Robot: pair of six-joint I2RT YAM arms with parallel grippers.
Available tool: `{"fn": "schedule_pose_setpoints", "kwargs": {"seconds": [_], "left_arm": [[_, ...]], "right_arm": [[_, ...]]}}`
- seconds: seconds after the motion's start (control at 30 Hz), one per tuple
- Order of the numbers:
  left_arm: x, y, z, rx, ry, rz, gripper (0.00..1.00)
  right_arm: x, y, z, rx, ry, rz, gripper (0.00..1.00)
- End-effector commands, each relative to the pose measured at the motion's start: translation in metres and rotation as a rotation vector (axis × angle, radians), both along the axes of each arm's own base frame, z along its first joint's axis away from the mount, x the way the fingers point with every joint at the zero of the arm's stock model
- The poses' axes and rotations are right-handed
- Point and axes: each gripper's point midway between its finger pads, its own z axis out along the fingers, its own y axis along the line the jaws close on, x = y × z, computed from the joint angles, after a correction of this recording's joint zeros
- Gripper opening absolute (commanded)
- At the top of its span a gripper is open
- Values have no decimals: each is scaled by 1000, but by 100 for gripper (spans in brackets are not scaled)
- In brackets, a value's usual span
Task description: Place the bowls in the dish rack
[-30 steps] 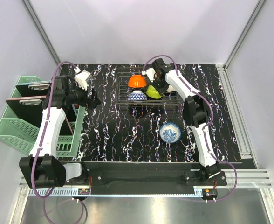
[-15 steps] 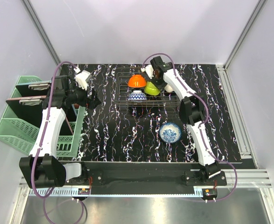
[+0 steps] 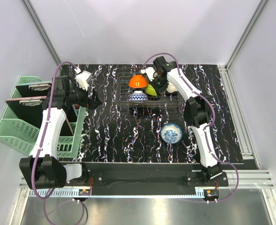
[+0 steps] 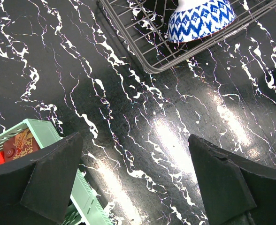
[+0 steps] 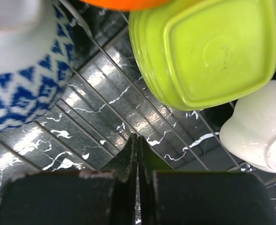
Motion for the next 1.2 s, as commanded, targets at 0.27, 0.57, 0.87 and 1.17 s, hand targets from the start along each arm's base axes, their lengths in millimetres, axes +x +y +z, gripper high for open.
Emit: {"fn": "schedule_pose_setpoints", "kwargs": {"seconds": [0.27,0.57,0.87,1.17], "left_arm": [[3,1,7,-5,-37,2,99],[4,1,6,-3,-33,1,99],[3,0,3,-7,-26,-3,99],[-3,-1,5,17,-55,-40,99]], "right_arm": [[29,31,11,74,-83,16,0],[61,21,8,6,-209,-54,0],[84,11,18,-35,-318,-124,0],[33,19,38,72,-202,-58,0]]}}
